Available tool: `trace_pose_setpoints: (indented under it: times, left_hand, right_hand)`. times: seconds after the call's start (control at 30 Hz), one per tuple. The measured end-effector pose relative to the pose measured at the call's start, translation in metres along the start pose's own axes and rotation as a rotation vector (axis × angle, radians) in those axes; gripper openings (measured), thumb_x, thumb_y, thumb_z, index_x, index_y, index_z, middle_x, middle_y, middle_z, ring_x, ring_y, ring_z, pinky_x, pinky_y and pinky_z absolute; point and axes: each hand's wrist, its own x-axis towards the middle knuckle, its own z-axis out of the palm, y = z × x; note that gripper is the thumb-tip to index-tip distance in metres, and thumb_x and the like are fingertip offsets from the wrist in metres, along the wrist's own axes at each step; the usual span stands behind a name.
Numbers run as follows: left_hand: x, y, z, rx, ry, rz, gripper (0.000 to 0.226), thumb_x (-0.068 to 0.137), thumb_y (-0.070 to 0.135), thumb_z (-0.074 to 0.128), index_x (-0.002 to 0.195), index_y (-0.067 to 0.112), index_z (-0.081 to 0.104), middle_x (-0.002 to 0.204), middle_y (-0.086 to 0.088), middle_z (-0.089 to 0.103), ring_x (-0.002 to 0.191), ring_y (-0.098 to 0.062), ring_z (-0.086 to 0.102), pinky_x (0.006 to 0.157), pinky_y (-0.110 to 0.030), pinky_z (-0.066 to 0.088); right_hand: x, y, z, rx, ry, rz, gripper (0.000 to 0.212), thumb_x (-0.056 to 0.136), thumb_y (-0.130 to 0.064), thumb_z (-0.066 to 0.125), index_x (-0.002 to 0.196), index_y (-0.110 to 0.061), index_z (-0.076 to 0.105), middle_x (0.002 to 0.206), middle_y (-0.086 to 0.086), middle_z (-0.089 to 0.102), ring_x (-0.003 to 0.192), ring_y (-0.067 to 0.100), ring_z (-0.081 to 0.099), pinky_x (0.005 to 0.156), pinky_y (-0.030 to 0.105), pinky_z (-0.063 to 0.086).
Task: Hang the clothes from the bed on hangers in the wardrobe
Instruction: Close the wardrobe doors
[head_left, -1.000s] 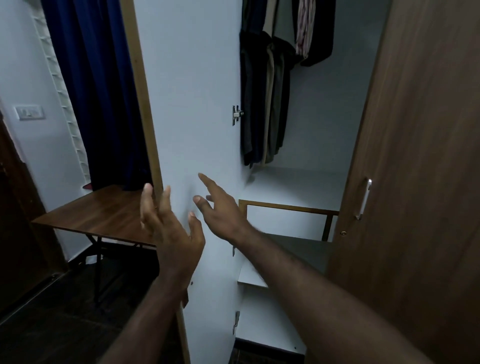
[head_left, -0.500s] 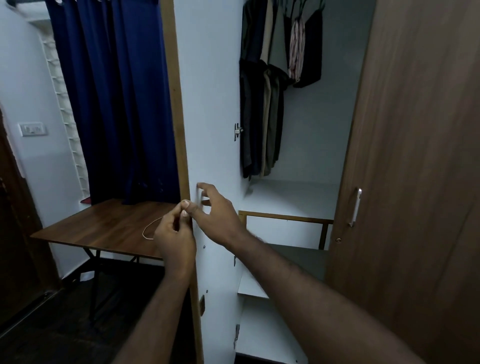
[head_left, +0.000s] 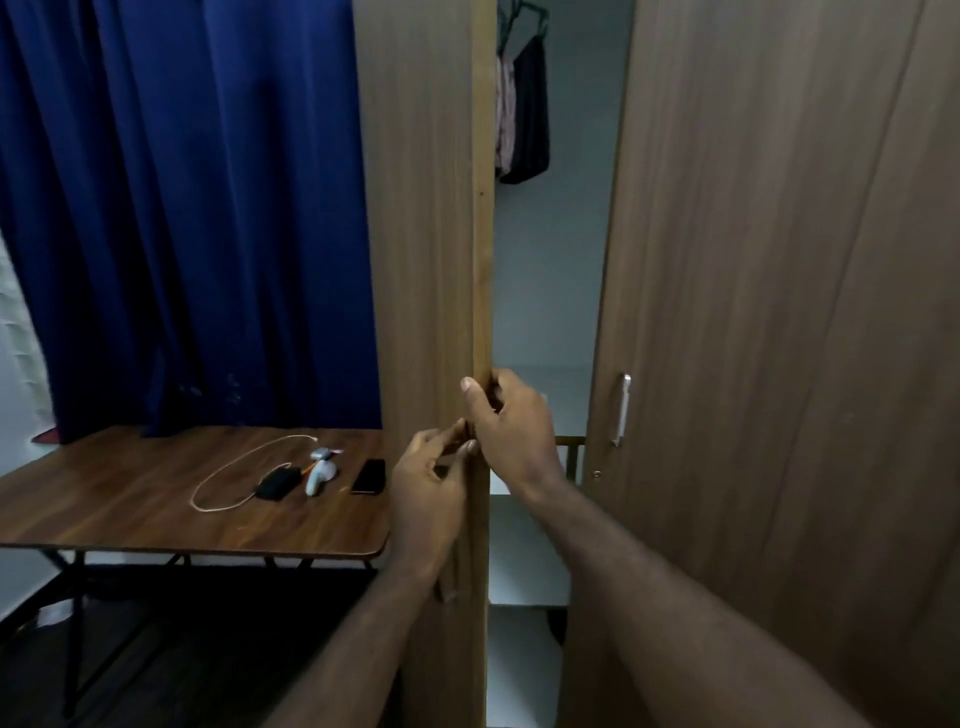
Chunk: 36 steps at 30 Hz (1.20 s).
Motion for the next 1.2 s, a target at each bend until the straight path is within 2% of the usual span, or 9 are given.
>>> trace_pose_setpoints:
  times: [0.1,0.23,0.4,0.6,0.77,0.87,0.93,1.0,1.2]
  left_hand:
    - [-0.008,-0.028,0.033,-0.038,-0.109,-0.185,0.019,0.093,0.019,0.064,0.112,0.021,0.066,0.102,0.009,0.067,0.099,-0.005,0.065,0.082,-0.018,0.051]
    - [-0.032,-0.063,0.073,0.135,-0.085,-0.297,0.014,0.090,0.018,0.067,0.104,0.014,0.067,0.104,-0.001,0.063,0.087,-0.007,0.059,0.070,-0.009,0.043]
    - [-0.024,-0.083,0.117,0.141,-0.229,-0.439,0.029,0.094,0.013,0.061,0.123,0.012,0.061,0.105,0.004,0.064,0.099,-0.013,0.062,0.083,-0.031,0.054]
    - [0.011,-0.103,0.163,0.298,-0.296,-0.388,0.007,0.091,0.013,0.065,0.085,0.012,0.068,0.078,0.001,0.064,0.080,-0.021,0.065,0.072,-0.035,0.054]
    - [0.042,-0.122,0.203,0.349,-0.371,-0.350,0.009,0.091,0.013,0.065,0.083,0.014,0.062,0.072,0.004,0.060,0.076,-0.021,0.063,0.056,-0.023,0.043]
    - [0.060,-0.126,0.230,0.512,-0.384,-0.223,0.030,0.090,0.010,0.066,0.118,0.012,0.055,0.102,0.001,0.060,0.098,-0.018,0.063,0.071,-0.023,0.050]
    - [0.072,-0.128,0.241,0.782,-0.406,0.033,0.083,0.086,0.018,0.071,0.152,0.018,0.022,0.152,-0.011,0.028,0.137,-0.023,0.035,0.107,-0.036,0.041]
    - [0.090,-0.129,0.252,0.974,-0.446,0.205,0.108,0.084,0.031,0.072,0.154,0.025,-0.010,0.160,-0.014,-0.016,0.149,-0.032,-0.011,0.121,-0.049,0.011]
    - [0.124,-0.146,0.271,1.096,-0.484,0.241,0.094,0.092,0.049,0.056,0.153,0.029,-0.012,0.157,-0.008,-0.032,0.145,-0.033,-0.026,0.119,-0.058,0.012]
  right_hand:
    - [0.018,0.021,-0.029,-0.063,0.041,0.042,0.029,0.099,-0.035,0.054,0.073,-0.024,0.048,0.061,-0.010,0.047,0.052,0.003,0.042,0.048,0.016,0.032]
    - [0.042,0.062,-0.056,-0.082,0.048,0.104,0.028,0.099,-0.034,0.053,0.091,-0.009,0.060,0.070,-0.001,0.057,0.063,0.014,0.054,0.056,0.036,0.047]
    - [0.076,0.104,-0.078,-0.042,0.054,0.134,0.022,0.100,-0.030,0.053,0.100,-0.011,0.063,0.073,-0.006,0.057,0.063,0.005,0.052,0.055,0.018,0.043]
    - [0.099,0.155,-0.090,-0.028,0.115,0.102,0.039,0.094,-0.042,0.061,0.120,-0.014,0.059,0.107,0.000,0.069,0.100,0.012,0.064,0.089,0.040,0.056]
    - [0.124,0.206,-0.102,-0.438,0.146,0.101,0.103,0.081,-0.061,0.066,0.155,-0.016,0.011,0.161,0.008,0.020,0.149,0.022,0.016,0.116,0.052,0.020]
    - [0.152,0.233,-0.109,-0.571,0.106,0.112,0.116,0.076,-0.071,0.063,0.156,-0.017,-0.001,0.164,0.009,0.001,0.151,0.024,-0.001,0.117,0.056,0.009]
    - [0.166,0.245,-0.115,-0.581,0.047,0.121,0.115,0.077,-0.074,0.059,0.157,-0.017,-0.002,0.165,0.006,-0.004,0.151,0.022,-0.005,0.118,0.054,0.005]
    - [0.179,0.263,-0.124,-0.550,0.001,0.115,0.102,0.084,-0.072,0.051,0.157,-0.019,0.004,0.165,0.004,-0.003,0.151,0.019,-0.005,0.119,0.054,0.004]
    - [0.186,0.310,-0.137,-0.737,-0.101,-0.057,0.055,0.104,-0.034,0.036,0.155,-0.029,0.018,0.165,0.001,-0.009,0.151,0.022,-0.012,0.118,0.062,0.010]
